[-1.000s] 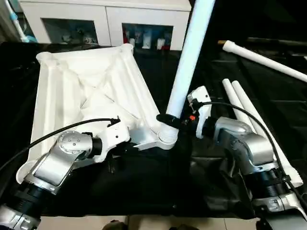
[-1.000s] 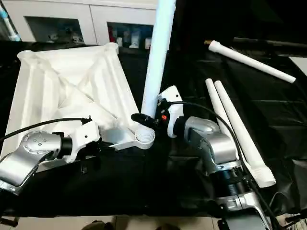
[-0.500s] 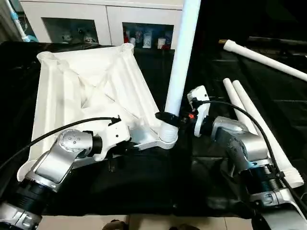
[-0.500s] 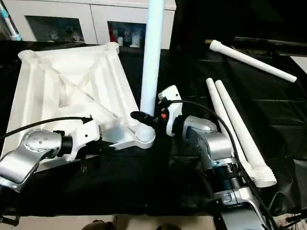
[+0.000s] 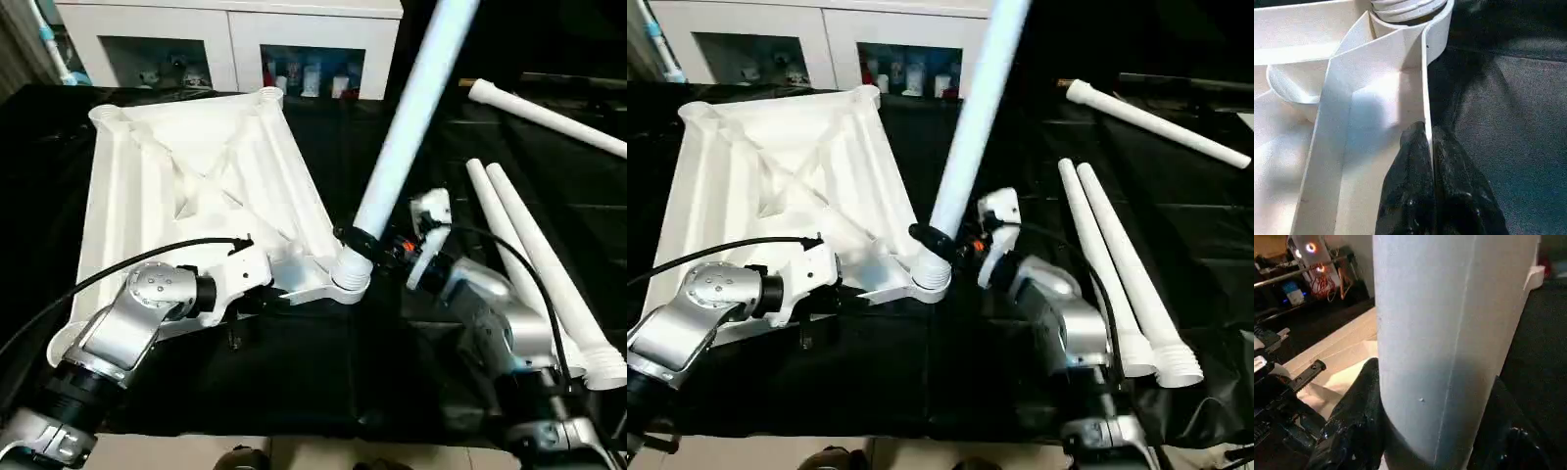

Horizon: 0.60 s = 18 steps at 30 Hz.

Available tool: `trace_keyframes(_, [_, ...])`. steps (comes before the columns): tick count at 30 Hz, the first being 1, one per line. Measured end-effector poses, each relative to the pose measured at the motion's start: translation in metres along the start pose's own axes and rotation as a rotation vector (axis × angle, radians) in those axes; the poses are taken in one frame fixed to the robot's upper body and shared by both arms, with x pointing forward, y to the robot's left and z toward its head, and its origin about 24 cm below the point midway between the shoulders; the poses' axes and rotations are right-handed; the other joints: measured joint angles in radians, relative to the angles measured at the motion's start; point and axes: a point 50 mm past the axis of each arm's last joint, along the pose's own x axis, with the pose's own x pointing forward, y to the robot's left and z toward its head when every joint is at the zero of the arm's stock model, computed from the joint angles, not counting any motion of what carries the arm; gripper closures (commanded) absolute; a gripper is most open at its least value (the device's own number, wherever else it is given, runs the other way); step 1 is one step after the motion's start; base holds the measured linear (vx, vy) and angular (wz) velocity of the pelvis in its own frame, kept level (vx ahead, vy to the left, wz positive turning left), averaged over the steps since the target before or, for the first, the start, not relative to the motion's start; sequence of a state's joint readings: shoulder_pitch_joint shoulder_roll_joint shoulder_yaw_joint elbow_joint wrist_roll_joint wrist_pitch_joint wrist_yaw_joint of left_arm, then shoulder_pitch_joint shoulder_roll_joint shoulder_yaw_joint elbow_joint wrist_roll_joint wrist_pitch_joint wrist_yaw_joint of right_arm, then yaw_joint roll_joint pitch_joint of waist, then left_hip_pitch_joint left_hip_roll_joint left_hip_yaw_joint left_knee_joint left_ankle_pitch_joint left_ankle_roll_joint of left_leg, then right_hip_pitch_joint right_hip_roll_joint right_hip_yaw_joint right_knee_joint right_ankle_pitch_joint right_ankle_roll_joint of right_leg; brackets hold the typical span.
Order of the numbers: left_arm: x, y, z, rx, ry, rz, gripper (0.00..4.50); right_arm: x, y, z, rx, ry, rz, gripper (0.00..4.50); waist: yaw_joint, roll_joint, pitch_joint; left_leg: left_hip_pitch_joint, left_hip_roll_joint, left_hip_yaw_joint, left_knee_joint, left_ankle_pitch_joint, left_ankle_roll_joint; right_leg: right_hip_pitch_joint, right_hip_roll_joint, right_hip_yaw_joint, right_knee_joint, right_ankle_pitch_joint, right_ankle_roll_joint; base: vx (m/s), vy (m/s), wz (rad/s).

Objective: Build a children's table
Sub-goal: Insert table leg to table base

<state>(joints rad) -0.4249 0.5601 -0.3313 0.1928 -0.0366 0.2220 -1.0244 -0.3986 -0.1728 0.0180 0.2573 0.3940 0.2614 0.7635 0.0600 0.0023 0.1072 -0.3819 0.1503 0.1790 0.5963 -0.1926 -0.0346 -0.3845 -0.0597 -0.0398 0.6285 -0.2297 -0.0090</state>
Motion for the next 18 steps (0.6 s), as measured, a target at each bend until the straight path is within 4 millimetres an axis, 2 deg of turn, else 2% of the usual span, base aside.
trace_keyframes(10, [0.004,0.004,0.000,0.002,-0.001,0.000,4.50,-0.004,0.005,-0.005,-0.080,-0.038,-0.039,2.67,0.002,0.006,-0.001,0.000,0.000,0.001,-0.005,0.000,0.000,0.001,0.000,0.000,-0.002,0.001,-0.001,0.000,0.000,0.00])
trace_keyframes(18, [0.004,0.005,-0.003,0.002,0.003,-0.007,4.50,0.005,0.010,-0.003,-0.227,0.081,0.017,2.67,0.001,0.006,-0.005,0.004,0.000,0.001,-0.009,0.000,0.000,0.002,0.000,0.000,-0.004,-0.001,0.002,0.000,0.000,0.00])
